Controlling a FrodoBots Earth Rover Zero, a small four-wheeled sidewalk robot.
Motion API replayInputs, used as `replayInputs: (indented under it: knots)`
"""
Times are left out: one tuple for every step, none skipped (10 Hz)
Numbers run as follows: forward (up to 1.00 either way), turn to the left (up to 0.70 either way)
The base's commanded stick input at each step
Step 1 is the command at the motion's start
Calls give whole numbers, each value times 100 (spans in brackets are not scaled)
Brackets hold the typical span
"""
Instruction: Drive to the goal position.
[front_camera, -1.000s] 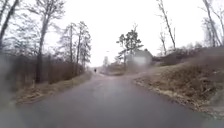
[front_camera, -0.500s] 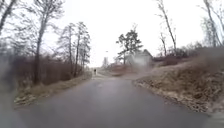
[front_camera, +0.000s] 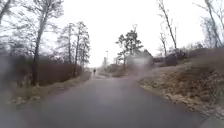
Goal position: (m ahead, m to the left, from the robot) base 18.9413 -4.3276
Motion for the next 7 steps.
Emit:
replayInputs:
  knots:
    - [70, 0]
    - [70, 0]
    - [70, 0]
    - [70, 0]
    - [70, 0]
    - [70, 0]
    - [70, 0]
